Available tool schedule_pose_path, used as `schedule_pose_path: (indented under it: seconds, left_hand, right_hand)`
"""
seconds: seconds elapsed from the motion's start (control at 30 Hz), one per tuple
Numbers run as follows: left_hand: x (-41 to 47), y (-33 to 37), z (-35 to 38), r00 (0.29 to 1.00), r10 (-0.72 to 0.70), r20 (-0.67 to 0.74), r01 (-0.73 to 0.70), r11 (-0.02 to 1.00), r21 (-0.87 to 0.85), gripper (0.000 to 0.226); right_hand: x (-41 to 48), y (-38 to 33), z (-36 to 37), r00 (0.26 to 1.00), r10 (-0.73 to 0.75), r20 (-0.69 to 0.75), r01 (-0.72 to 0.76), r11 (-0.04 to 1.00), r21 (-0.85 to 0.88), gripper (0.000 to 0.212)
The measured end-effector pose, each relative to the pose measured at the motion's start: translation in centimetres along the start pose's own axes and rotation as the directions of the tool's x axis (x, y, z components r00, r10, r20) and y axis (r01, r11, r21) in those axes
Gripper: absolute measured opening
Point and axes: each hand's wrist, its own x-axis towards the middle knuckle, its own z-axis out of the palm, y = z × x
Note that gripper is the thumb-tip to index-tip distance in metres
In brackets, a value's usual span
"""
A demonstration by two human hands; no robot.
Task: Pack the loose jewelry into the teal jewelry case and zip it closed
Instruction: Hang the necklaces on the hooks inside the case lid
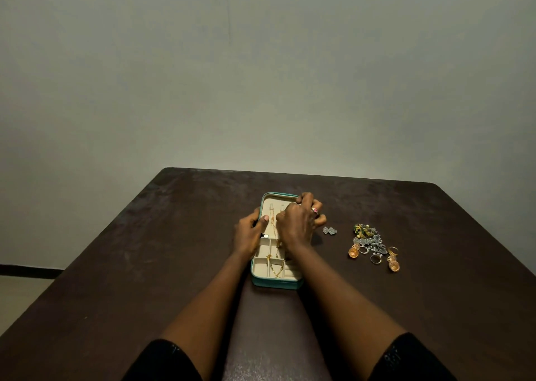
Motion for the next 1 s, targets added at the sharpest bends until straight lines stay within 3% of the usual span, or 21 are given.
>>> schedule_pose_path:
  seconds: [0.5,0.7,0.87,1.0]
  left_hand:
    - [0.1,0.0,0.0,1.000,-0.002,-0.010,0.002,0.998,0.068,0.028]
    - [0.0,0.0,0.0,1.000,0.012,-0.013,-0.011,0.997,0.070,0.028]
    - [-0.1,0.1,-0.1,1.000,0.005,-0.007,-0.004,0.998,0.064,0.030]
    - [-0.1,0.0,-0.1,1.000,0.000,-0.009,0.000,0.999,0.054,0.030]
  right_hand:
    - [1.6,0.2,-0.5,0.978,-0.206,-0.031,0.207,0.977,0.044,0.024]
    - [1.6,0.5,-0.3,0.968,-0.245,-0.061,0.252,0.949,0.187,0.025]
    - [1.6,1.3,-0.7,0.928,-0.373,-0.008,0.371,0.926,-0.073,0.023]
    - [2.3,1.8,-1.1,0.837,-0.546,0.043,0.518,0.763,-0.388,0.027]
